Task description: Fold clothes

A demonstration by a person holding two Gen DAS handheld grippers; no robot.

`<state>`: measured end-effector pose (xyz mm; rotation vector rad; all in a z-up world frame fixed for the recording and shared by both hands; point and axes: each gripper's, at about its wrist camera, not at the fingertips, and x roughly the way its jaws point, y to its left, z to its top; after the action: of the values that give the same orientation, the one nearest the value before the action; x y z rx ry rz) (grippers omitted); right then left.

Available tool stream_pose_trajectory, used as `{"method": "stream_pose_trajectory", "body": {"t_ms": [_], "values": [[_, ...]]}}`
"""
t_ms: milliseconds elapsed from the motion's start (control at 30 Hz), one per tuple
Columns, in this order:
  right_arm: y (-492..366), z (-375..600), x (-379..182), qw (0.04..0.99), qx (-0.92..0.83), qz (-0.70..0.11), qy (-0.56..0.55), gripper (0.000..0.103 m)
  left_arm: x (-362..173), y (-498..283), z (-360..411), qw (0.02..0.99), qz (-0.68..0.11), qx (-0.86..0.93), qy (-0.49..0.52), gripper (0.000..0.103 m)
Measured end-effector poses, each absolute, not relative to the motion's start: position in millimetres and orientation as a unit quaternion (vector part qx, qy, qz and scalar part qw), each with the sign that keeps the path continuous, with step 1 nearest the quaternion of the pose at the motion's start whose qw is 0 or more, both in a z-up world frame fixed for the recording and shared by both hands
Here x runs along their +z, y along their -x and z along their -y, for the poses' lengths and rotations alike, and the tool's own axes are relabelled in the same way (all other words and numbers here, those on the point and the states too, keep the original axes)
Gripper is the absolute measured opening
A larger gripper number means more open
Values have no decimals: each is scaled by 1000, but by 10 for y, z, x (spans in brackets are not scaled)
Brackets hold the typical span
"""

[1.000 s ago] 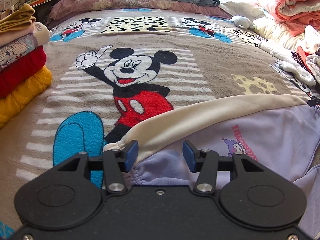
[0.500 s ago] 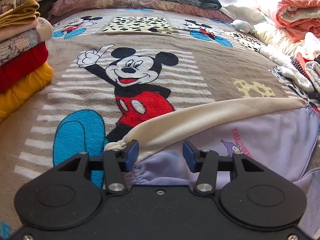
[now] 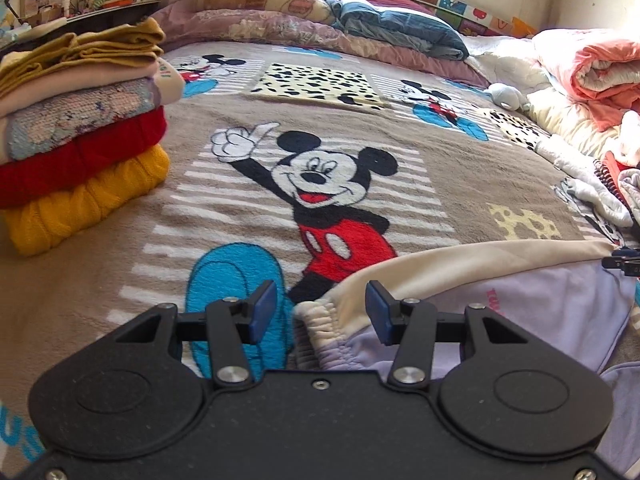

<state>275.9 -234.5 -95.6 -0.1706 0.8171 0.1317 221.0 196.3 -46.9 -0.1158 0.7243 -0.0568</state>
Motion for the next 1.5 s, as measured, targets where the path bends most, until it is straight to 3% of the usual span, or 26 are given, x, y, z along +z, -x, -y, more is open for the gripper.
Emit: {"method": "stream_pose_trajectory", "body": {"t_ms": [267,400,500,567,667,933,1133,1333,1400,1500], "values": [[-2254,1293,-637,912,208,-339,104,38,-484,-2080,-1611,922,-364,-128,-32,36],[-1852,527,-599,897,303,-305,106,31,-560,-1999,-1368,909,-372,-174,-73,36],[-1731,169,-673,888,328,-307,95,22,-711,-1993,-1207,894,-395,-173,-123,36],[-1702,-16,-764,883,328,-318,103,22,-854,-2003,-1099,878,-417,-158,-172,37],[-1645,-172,-882,875,318,-332,150,23,-823,-1996,-1124,882,-416,-159,-156,35],[-1444,75,-678,893,302,-314,113,23,-785,-2043,-888,891,-395,-177,-137,36],[-1129,782,-617,921,241,-304,36,23,-770,-2021,-933,898,-393,-161,-116,37],[-652,1715,-373,957,162,-239,-32,26,-342,-1655,-1206,946,-301,-94,-70,40],[-474,1968,-271,966,146,-213,-34,35,-231,-1453,-1210,956,-268,-81,-84,47],[-191,2205,-134,976,131,-174,1,38,-131,-1129,-1162,964,-225,-61,-127,53]]}}
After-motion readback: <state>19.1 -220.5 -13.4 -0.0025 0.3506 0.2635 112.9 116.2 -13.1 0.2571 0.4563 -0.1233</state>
